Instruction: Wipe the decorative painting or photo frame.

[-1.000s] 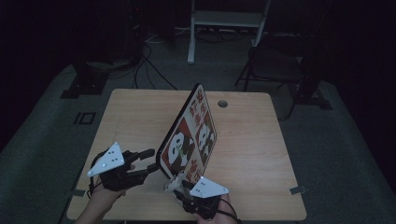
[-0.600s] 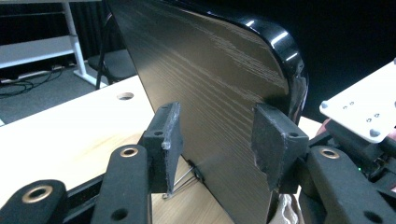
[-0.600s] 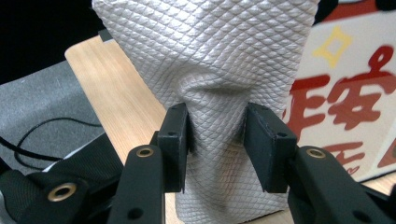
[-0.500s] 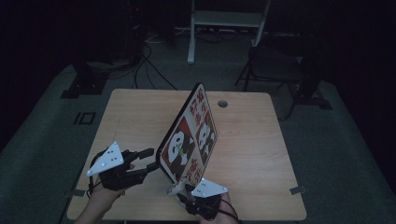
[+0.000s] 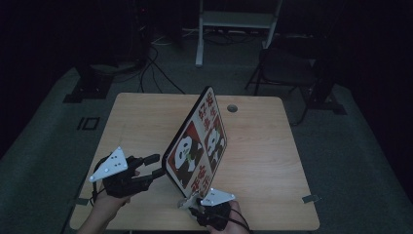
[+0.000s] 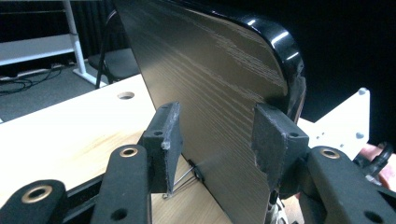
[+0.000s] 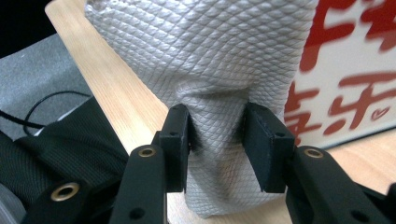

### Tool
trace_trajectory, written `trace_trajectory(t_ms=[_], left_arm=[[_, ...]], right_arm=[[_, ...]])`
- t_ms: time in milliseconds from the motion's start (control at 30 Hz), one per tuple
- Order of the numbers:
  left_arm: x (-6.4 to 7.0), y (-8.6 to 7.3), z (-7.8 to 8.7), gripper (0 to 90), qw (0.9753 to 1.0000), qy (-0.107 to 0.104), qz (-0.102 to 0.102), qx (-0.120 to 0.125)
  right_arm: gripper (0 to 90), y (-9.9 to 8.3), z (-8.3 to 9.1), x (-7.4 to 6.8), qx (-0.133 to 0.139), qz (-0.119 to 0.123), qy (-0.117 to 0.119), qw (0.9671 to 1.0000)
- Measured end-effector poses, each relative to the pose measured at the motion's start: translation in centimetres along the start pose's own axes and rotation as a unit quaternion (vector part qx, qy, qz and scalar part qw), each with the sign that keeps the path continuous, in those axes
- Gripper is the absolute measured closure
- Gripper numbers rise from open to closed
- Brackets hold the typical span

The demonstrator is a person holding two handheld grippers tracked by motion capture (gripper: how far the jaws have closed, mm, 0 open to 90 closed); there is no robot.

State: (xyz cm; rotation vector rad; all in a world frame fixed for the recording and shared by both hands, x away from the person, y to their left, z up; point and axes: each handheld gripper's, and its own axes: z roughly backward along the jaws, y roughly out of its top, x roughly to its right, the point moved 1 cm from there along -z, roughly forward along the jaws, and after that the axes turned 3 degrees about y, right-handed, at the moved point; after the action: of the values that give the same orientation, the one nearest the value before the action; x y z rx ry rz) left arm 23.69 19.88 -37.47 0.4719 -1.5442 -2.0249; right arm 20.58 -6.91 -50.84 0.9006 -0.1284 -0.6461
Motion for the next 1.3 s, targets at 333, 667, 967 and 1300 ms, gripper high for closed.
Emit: trace_trajectory(t_ms=[333, 667, 967, 1300], left_arm=[[-0.3, -0.1, 0.0, 51.6, 1.0000, 0.000, 0.003, -0.001], [-0.8, 0.2, 0.6, 46.9, 0.9999, 0.002, -0.001, -0.015], [0.0, 1.2, 1.8, 43.0, 0.9994, -0.032, 0.005, -0.013], [1.4, 0.1, -0.3, 44.7, 0.9988, -0.035, 0.029, -0.016]], right_arm=[[79.4, -1.0, -0.6, 0.5, -0.046, -0.003, 0.027, 0.9986], [80.6, 1.2, 3.0, 0.4, 0.007, -0.005, 0.056, 0.9984], [80.5, 4.3, 7.7, 1.7, 0.100, -0.011, 0.031, 0.9944], [80.5, 11.8, 11.5, 0.5, 0.210, 0.049, 0.029, 0.9761]])
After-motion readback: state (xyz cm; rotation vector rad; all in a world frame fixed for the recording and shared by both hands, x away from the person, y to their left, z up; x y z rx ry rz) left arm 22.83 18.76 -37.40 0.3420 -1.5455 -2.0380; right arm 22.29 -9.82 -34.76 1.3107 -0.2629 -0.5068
